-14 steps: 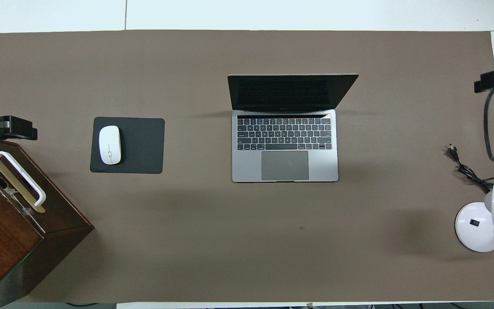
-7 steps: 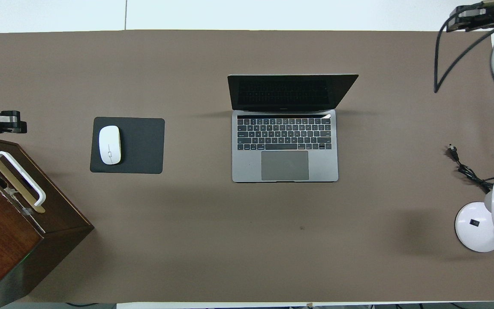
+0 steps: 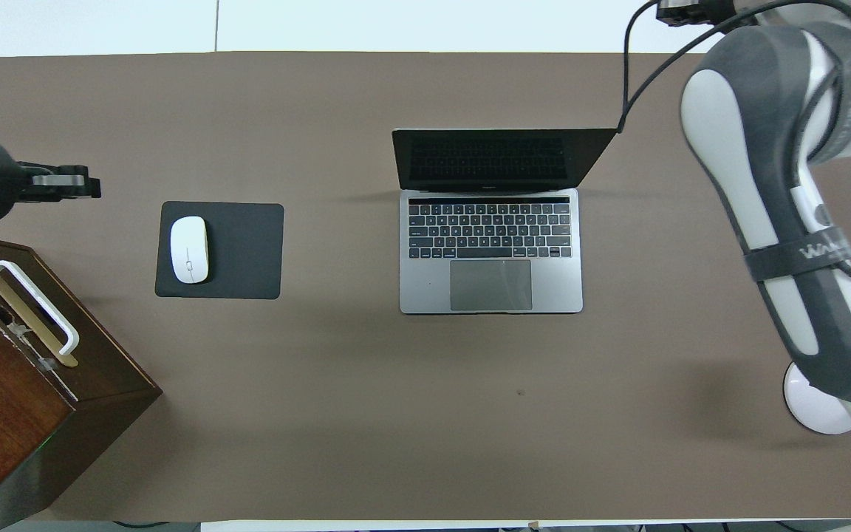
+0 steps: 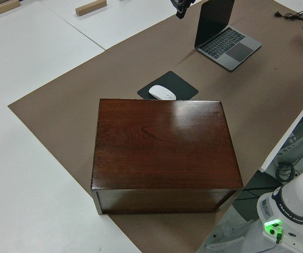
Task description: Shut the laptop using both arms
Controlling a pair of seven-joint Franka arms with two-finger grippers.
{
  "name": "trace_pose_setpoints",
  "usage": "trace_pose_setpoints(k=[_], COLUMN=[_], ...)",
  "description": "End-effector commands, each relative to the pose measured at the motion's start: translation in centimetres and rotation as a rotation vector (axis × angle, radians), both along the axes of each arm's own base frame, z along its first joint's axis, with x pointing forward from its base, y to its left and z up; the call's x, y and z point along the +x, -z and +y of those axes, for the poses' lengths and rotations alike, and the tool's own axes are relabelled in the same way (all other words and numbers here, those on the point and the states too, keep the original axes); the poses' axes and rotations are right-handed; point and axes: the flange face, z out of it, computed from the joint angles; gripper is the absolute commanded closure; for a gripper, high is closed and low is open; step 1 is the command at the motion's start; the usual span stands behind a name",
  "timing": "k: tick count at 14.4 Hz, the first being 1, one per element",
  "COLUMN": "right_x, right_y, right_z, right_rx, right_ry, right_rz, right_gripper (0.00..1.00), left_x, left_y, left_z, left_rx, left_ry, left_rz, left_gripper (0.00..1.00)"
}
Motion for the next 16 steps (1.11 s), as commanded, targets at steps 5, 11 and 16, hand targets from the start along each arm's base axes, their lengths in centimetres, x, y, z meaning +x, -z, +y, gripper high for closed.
trace_pose_setpoints(k=[5, 11, 16], right_x=[-0.5, -2.1, -2.7], right_y=[2.5, 5.0, 6.1], right_z=[12.1, 17.2, 15.9], right_rx=[-0.010, 0.017, 0.046], right_ry=[-0.029, -0.036, -0.011], right_rz=[-0.037, 0.042, 0.156], right_gripper=[1.00, 1.00, 1.00], left_x=[-1.8, -7.7, -11.4], left_y=[4.6, 12.4, 19.6], left_z=[-6.6, -16.7, -23.7], left_rx=[-0.065, -0.100, -0.122], left_ry=[0.096, 0.288, 0.401], left_rz=[-0.125, -0.314, -0.416], left_gripper=[1.00, 1.00, 1.00])
